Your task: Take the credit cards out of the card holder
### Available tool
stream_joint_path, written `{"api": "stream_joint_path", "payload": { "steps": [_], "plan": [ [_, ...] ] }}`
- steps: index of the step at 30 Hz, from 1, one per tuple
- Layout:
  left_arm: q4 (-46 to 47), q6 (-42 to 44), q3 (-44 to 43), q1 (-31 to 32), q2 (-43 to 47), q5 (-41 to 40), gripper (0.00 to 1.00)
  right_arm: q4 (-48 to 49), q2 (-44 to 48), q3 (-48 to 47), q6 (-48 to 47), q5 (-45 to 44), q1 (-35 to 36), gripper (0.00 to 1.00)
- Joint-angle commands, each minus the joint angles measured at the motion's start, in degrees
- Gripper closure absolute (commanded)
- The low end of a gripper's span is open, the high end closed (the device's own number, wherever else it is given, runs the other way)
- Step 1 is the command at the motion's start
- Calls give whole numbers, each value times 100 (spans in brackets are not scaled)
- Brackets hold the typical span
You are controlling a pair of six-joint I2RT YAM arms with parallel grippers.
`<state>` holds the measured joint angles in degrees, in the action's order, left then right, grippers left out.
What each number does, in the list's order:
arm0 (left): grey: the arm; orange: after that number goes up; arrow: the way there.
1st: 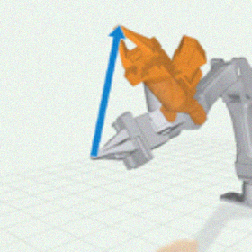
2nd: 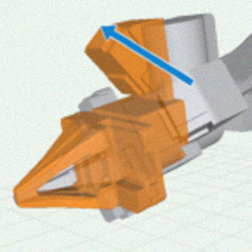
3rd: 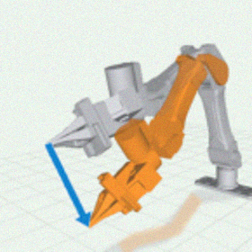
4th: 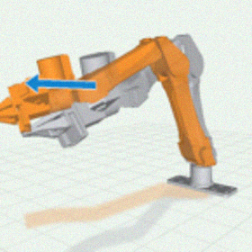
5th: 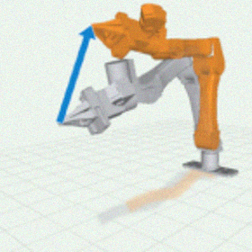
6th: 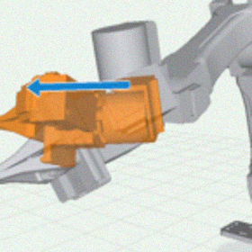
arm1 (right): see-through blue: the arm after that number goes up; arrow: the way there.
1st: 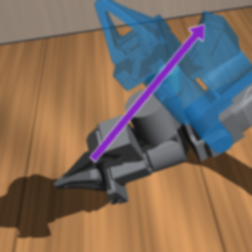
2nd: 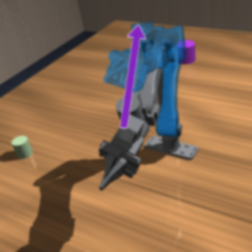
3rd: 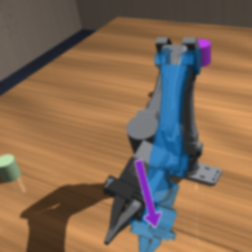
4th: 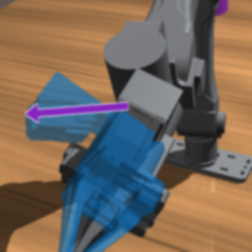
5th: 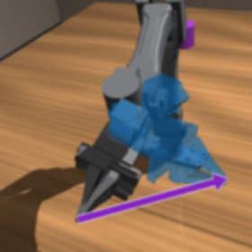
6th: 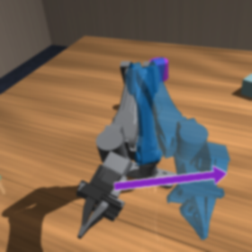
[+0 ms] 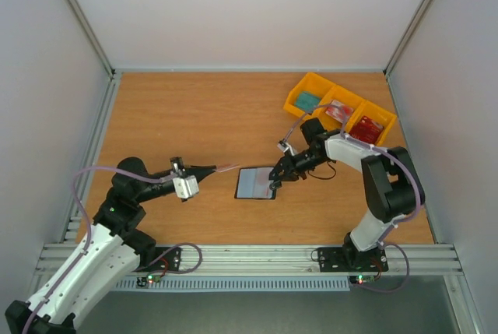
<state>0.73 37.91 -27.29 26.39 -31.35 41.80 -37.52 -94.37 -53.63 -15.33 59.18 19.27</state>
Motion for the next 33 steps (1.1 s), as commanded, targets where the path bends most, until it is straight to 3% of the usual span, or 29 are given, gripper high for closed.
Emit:
{"api": "stream_joint_path", "payload": {
  "steps": [1,6,9,13,19,22,24,27,30,33],
  "plan": [
    [-512,1906,-249,163,-15,96,100,-94,-525,-167,-195,290,-223,95],
    [-7,5302,64,304,-323,-873,100,-133,-804,-96,-187,-119,-448,81],
    [637,6565,114,305,-552,-951,100,61,-602,124,86,-552,-638,70],
    [919,7546,237,345,-557,-591,100,-266,-193,221,267,-1620,-816,48],
    [1141,8406,532,477,-516,-171,100,-936,992,-111,342,-3386,-845,40],
    [1112,8494,532,551,-512,-102,100,-1336,1561,-579,165,-3855,-846,39],
    [1105,8550,533,576,-500,-62,100,-1429,1891,-908,-47,-3480,-839,40],
    [1135,8621,552,623,-459,89,100,-1277,2208,-1447,-286,-1920,-594,44],
    [1167,8748,611,708,-405,230,100,-1363,2098,-2283,-718,-792,485,43],
    [1291,8677,656,772,-373,271,100,-1847,1846,-3012,-1637,-814,1847,41]
  ]
}}
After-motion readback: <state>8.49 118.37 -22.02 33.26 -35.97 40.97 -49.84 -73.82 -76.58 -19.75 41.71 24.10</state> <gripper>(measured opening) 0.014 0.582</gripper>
